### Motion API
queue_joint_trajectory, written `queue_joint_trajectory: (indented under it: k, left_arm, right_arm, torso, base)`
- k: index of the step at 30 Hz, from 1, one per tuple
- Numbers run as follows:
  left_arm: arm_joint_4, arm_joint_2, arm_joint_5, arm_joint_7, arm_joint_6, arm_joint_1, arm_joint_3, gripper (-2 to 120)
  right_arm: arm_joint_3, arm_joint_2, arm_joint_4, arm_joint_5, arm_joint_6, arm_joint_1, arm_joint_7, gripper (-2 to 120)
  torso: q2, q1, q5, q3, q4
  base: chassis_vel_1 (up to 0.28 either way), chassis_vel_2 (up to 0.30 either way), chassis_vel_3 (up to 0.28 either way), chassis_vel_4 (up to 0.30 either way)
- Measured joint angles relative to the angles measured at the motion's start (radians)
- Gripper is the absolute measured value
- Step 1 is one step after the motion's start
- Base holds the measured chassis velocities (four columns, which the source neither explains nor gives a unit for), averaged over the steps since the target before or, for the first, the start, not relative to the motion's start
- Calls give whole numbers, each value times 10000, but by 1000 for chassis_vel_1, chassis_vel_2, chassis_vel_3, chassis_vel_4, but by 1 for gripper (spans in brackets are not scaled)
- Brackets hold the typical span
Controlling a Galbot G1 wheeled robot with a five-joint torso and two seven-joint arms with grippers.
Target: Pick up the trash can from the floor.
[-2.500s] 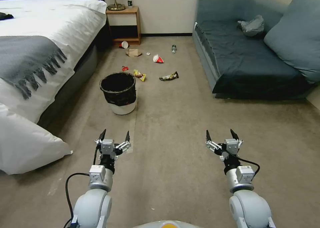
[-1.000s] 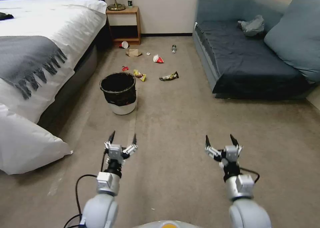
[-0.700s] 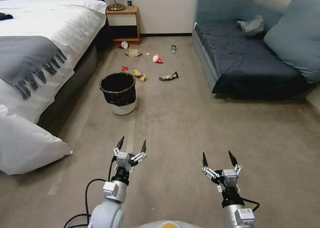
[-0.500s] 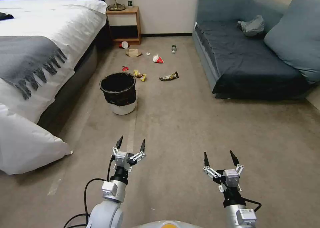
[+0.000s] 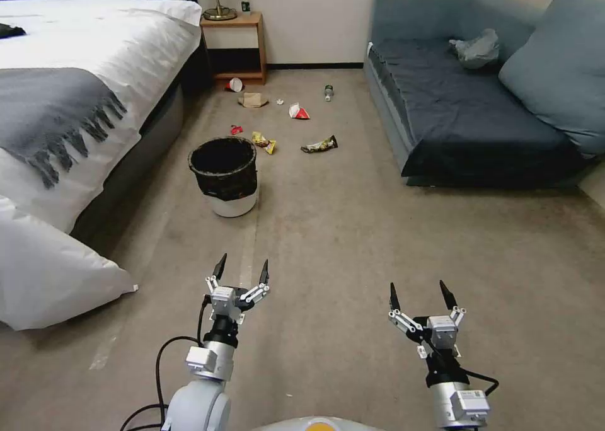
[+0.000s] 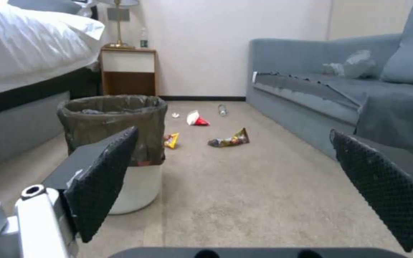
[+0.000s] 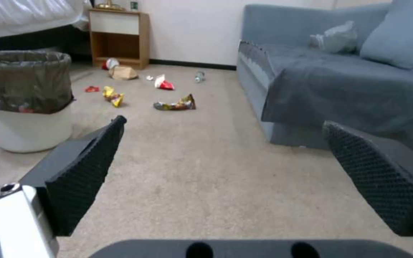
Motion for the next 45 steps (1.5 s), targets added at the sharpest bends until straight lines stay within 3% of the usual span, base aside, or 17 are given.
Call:
queue_joint_trajectory:
  k: [32, 37, 45]
  left_arm:
    - [215, -81, 6, 163, -509, -114, -5, 99]
    - [215, -46, -122, 136, -509, -122, 9, 99]
    - [213, -66, -121, 83, -500, -118, 45, 99]
  right_arm:
    - [-75, 29, -15, 211, -63, -2, -82, 100]
    - [-20, 84, -120, 293, 649, 175, -159, 100]
    - [135, 67, -167, 275, 854, 112, -398, 100]
  torso:
    - [0, 0, 0, 0, -3]
    - [0, 0, 0, 0, 0]
    - [0, 0, 0, 0, -2]
  base:
    - [34, 41, 44, 40]
    - [0, 0, 0, 0]
    - [0, 0, 0, 0]
